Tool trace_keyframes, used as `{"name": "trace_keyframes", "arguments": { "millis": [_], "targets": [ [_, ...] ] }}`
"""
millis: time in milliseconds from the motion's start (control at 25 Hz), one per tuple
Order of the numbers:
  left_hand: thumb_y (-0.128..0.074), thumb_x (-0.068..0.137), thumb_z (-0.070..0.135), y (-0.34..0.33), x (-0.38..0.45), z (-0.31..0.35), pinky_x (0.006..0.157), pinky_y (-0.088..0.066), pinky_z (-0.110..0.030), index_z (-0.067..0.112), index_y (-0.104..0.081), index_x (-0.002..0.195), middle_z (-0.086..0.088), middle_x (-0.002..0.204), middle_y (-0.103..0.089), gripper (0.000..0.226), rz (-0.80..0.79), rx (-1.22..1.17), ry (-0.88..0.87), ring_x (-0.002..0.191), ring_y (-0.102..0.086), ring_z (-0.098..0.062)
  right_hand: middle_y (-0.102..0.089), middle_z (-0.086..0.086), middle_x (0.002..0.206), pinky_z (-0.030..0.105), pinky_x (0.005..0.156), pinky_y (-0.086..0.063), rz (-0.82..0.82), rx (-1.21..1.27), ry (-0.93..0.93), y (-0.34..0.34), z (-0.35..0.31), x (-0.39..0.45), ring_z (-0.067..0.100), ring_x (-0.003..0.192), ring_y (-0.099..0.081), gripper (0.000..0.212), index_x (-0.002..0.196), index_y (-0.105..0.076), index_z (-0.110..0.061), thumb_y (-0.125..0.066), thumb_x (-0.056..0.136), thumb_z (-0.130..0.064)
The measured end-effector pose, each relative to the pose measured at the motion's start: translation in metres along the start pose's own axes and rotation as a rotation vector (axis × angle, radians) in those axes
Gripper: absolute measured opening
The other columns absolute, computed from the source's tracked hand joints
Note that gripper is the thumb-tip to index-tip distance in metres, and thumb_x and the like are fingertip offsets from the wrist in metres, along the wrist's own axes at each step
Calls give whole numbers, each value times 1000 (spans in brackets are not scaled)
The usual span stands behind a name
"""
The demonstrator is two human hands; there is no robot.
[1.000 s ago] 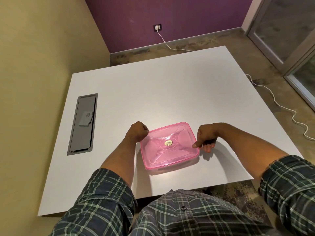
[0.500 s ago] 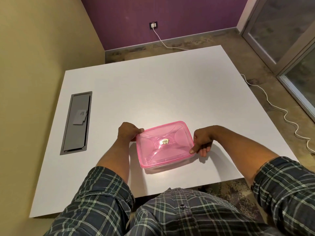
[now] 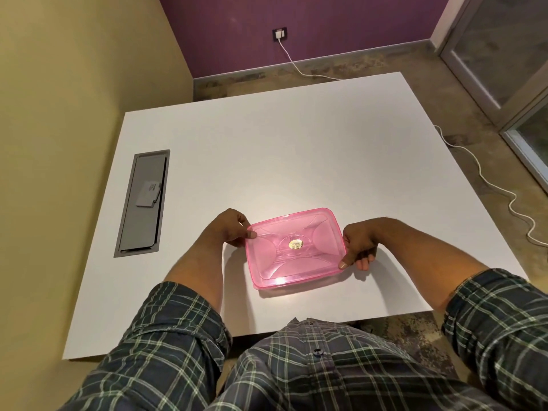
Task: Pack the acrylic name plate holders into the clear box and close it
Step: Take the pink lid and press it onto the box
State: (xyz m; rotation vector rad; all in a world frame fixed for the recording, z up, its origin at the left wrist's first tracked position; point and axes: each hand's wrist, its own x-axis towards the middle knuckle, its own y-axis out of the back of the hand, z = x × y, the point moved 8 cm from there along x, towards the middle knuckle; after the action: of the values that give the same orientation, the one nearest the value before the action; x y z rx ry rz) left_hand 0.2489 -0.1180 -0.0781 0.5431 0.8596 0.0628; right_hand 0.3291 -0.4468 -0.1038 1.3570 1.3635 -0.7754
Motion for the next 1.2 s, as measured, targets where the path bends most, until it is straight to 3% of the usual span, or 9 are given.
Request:
{"name": "trace_keyframes", "arguments": {
  "millis": [200, 280, 440, 520, 600, 720, 800, 1040, 1200],
  "targets": [
    [-86, 78, 8, -1, 1, 1, 51, -61, -30, -1, -66, 96, -16, 68, -69, 28, 13, 50, -27, 52, -68, -23, -78, 7, 72, 18, 45, -43, 61, -58, 13, 4, -1, 1, 18, 56, -71, 51, 79, -72, -13, -94, 57, -54],
    [-84, 80, 10, -2, 0, 3, 48, -54, -26, 1, -65, 96, -16, 69, -71, 27, 14, 111, -44, 51, -68, -19, -75, 6, 65, 21, 42, -48, 48, -82, 31, 6, -8, 1, 19, 49, -67, 41, 81, -72, -10, -94, 66, -41],
    [-81, 83, 13, -5, -10, 11, 49, -52, -26, 6, -62, 113, -14, 91, -70, 36, 32, 230, -81, 55, -69, -21, -75, 9, 77, 27, 50, -56, -17, -122, 5, 5, -18, 0, 22, 56, -70, 36, 89, -70, -7, -90, 75, -32],
    [-82, 80, 13, -19, -16, 13, 58, -59, -34, 11, -51, 134, -12, 105, -67, 62, -48, 312, -78, 62, -69, -23, -74, 2, 61, 19, 48, -52, -32, -158, -33, 6, -16, -3, 17, 48, -68, 31, 82, -67, -12, -87, 79, -36],
    [-89, 69, 19, -40, -25, 5, 66, -59, -37, 18, -17, 156, -14, 122, -64, 113, -190, 363, -16, 80, -70, -28, -73, 1, 58, 14, 45, -48, -45, -193, -56, 7, -16, -5, 16, 47, -69, 32, 80, -66, -14, -84, 81, -41],
    [-99, 48, 40, -59, -35, -7, 99, -51, -47, 28, 35, 150, -18, 150, -44, 169, -184, 477, 5, 125, -57, -37, -75, 1, 62, 13, 45, -47, -72, -197, -61, 6, -17, -7, 16, 49, -69, 33, 83, -69, -14, -83, 81, -44],
    [-100, 40, 46, -64, -41, -11, 107, -44, -52, 30, 44, 143, -20, 155, -36, 177, -123, 552, -51, 136, -46, -40, -74, 0, 61, 12, 43, -46, -64, -198, -63, 6, -16, -6, 16, 49, -69, 33, 83, -70, -14, -83, 80, -45],
    [-101, 31, 44, -63, -48, -16, 105, -46, -50, 28, 48, 140, -15, 152, -42, 186, -101, 644, -88, 133, -52, -34, -75, -2, 62, 12, 40, -44, -76, -201, -57, 5, -16, -5, 13, 47, -67, 37, 82, -67, -15, -82, 80, -49],
    [-101, 38, 37, -64, -49, -14, 104, -47, -50, 28, 48, 140, -17, 147, -45, 180, -92, 658, -73, 129, -55, -36, -79, 2, 78, 13, 42, -34, -47, -190, -88, 16, -17, -3, 15, 52, -66, 62, 89, -74, -14, -86, 60, -68]
  ]
}}
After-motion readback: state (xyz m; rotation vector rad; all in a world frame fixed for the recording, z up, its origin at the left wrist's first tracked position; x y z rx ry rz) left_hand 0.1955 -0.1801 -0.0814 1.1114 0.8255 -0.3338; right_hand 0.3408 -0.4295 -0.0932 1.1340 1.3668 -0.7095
